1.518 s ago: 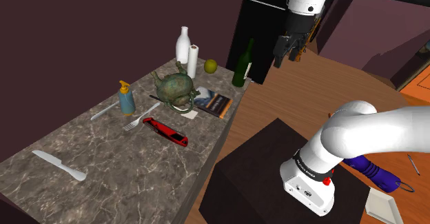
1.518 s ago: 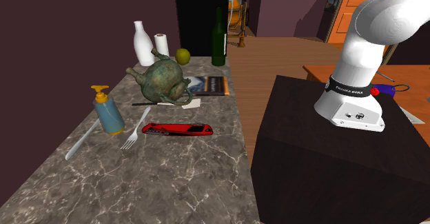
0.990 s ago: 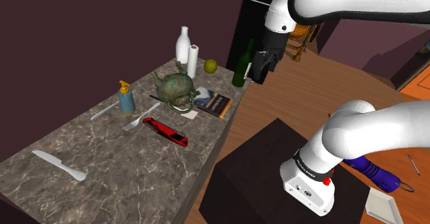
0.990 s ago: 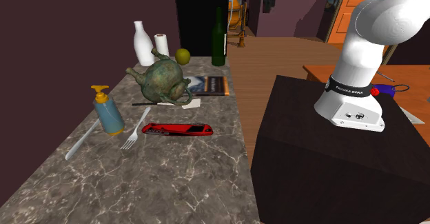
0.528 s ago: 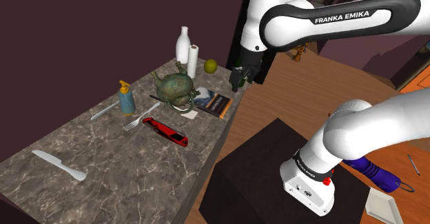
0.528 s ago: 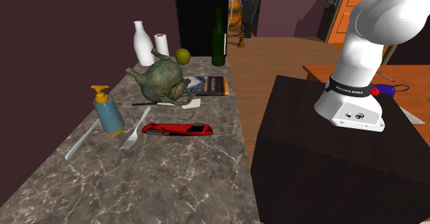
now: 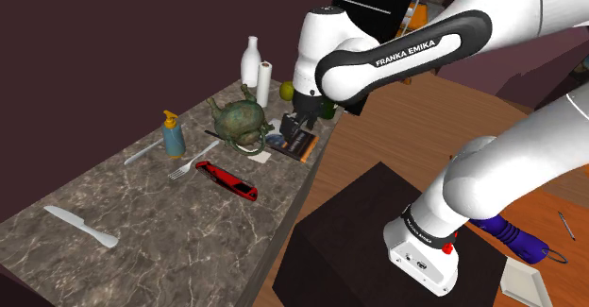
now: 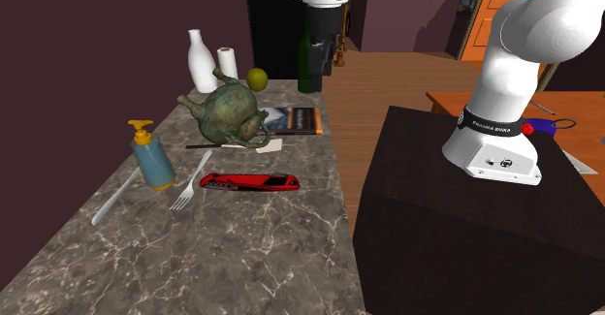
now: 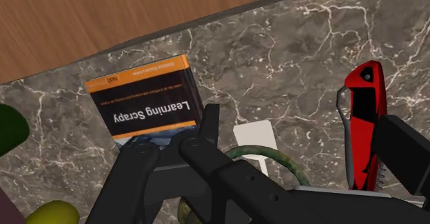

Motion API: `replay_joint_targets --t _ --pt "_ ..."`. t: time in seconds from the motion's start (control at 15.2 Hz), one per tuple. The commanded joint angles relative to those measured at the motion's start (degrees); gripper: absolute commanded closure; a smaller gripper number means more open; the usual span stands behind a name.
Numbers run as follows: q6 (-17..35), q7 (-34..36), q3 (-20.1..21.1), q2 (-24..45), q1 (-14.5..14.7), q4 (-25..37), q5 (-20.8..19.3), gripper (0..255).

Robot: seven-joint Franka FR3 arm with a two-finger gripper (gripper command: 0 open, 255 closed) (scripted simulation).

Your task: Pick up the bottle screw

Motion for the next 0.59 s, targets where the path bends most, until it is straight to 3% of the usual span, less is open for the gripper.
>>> replay_joint_targets --t 0.0,0.53 --pt "3.74 2.00 1.52 4.50 -0.11 1.28 -1.53 0" --pt "14.21 13.81 4.70 23.58 0.68 9.90 -14.61 0"
